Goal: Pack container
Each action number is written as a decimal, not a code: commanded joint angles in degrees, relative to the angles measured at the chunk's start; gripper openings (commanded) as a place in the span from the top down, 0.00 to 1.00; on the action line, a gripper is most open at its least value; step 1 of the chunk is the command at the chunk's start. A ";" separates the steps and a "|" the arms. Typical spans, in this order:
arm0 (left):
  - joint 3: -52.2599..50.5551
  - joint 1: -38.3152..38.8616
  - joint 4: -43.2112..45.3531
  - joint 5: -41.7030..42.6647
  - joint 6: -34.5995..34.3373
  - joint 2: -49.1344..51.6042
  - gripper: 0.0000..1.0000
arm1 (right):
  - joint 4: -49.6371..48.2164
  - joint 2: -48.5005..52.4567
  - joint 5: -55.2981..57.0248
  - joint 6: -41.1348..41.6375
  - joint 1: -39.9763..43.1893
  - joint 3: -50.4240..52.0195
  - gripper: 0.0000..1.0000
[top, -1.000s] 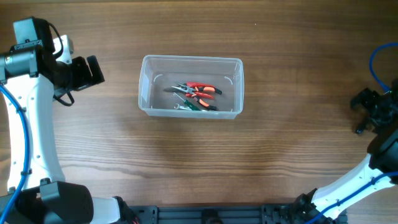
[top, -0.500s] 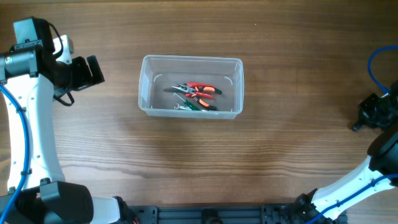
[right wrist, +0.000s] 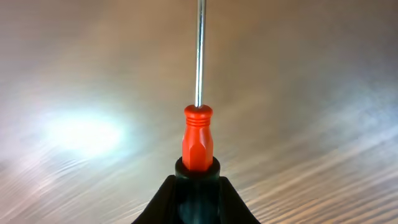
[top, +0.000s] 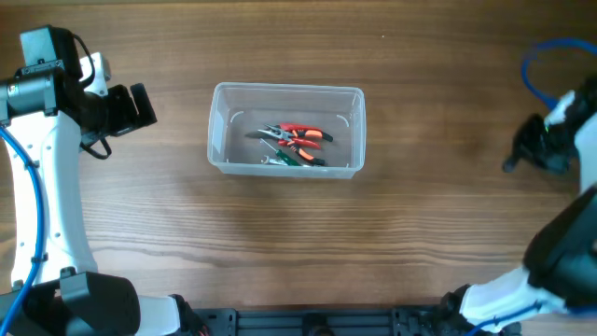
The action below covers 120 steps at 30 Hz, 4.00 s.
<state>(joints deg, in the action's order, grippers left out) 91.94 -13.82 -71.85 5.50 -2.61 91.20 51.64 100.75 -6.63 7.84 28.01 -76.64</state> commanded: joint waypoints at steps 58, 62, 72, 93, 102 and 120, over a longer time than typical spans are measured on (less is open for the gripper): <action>0.22 1.51 11.74 4.09 0.87 0.44 0.00 | -22.86 -9.75 3.54 -14.14 -26.75 -8.17 0.00; 0.20 2.84 33.94 3.48 0.87 0.55 0.00 | -36.00 -9.75 4.31 -24.98 -25.51 -8.17 0.00; -1.53 5.86 30.67 2.69 2.64 -7.85 0.00 | -26.43 -17.27 2.08 -18.25 -21.46 -8.13 0.00; -55.01 16.94 41.94 -13.64 3.89 -60.92 0.00 | -13.07 -80.37 1.88 -13.84 -24.41 44.37 0.00; -57.22 16.94 31.67 -16.70 3.87 -61.40 0.00 | -9.99 -81.09 1.88 -13.86 -25.59 44.52 0.00; -57.22 16.94 28.04 -16.70 3.87 -61.35 0.00 | -4.28 -98.16 0.39 -11.72 -27.08 44.52 0.00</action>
<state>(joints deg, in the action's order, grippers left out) 35.07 2.74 -43.72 -10.70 0.38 30.30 47.00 9.72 -4.38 -6.50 2.66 -32.23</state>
